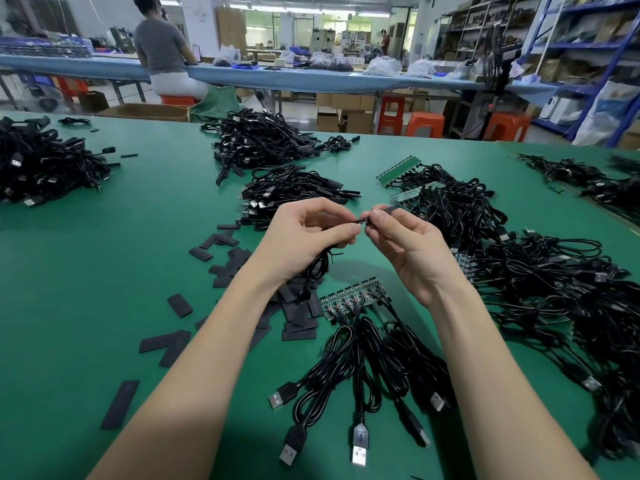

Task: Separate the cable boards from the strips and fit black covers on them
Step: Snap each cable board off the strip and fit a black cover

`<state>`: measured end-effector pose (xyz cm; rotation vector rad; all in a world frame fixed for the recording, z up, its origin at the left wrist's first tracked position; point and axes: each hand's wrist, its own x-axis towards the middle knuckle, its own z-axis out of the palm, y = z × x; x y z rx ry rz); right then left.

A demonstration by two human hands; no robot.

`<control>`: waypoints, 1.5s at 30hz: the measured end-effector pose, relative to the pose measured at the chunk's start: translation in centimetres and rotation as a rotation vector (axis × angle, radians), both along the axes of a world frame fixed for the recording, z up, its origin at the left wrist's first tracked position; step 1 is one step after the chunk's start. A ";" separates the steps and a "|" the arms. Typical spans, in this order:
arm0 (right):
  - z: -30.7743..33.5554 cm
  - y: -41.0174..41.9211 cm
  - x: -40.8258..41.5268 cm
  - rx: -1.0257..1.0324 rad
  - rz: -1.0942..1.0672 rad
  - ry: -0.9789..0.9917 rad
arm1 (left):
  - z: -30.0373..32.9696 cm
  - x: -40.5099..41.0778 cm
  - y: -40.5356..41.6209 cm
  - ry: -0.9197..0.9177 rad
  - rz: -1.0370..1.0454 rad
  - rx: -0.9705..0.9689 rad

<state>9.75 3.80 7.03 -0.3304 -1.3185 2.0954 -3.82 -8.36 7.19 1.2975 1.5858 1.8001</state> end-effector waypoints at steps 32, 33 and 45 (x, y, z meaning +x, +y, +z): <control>-0.3 0.2 0.2 0.003 0.085 -0.080 | -0.7 0.1 -0.1 0.041 -0.071 0.065; -0.3 0.3 0.2 0.014 0.099 -0.087 | -0.6 0.1 -0.2 0.033 -0.074 0.062; -0.3 0.1 0.2 0.031 0.135 -0.106 | -0.4 -0.1 -0.3 0.018 -0.056 0.050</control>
